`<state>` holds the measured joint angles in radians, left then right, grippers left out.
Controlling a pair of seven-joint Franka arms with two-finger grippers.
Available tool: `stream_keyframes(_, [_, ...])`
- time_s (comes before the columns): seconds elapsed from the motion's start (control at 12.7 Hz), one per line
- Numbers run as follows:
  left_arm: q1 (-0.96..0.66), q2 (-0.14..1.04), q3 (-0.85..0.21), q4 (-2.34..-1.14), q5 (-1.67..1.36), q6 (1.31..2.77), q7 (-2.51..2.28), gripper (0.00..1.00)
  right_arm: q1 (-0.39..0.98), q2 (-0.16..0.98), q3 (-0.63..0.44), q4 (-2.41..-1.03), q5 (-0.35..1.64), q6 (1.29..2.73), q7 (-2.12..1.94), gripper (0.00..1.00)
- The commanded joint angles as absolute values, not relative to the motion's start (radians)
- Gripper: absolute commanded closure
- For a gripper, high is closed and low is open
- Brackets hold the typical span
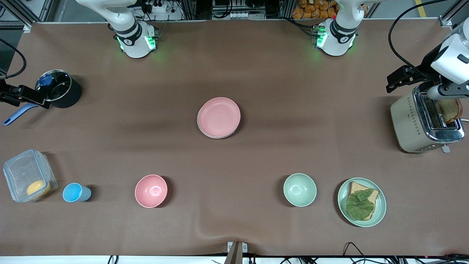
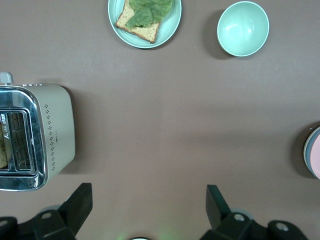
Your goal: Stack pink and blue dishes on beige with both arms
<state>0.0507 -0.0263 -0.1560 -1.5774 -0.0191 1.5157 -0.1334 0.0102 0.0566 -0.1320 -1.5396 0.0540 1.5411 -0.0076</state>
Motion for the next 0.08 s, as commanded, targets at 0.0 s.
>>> stream_keyframes(0.0, [0.046, -0.049, -0.155, -1.580, 0.001, 1.505, -0.123, 0.00, -0.009, 0.034, -0.114, -1.555, 0.037, 1.536, -0.014, 0.00])
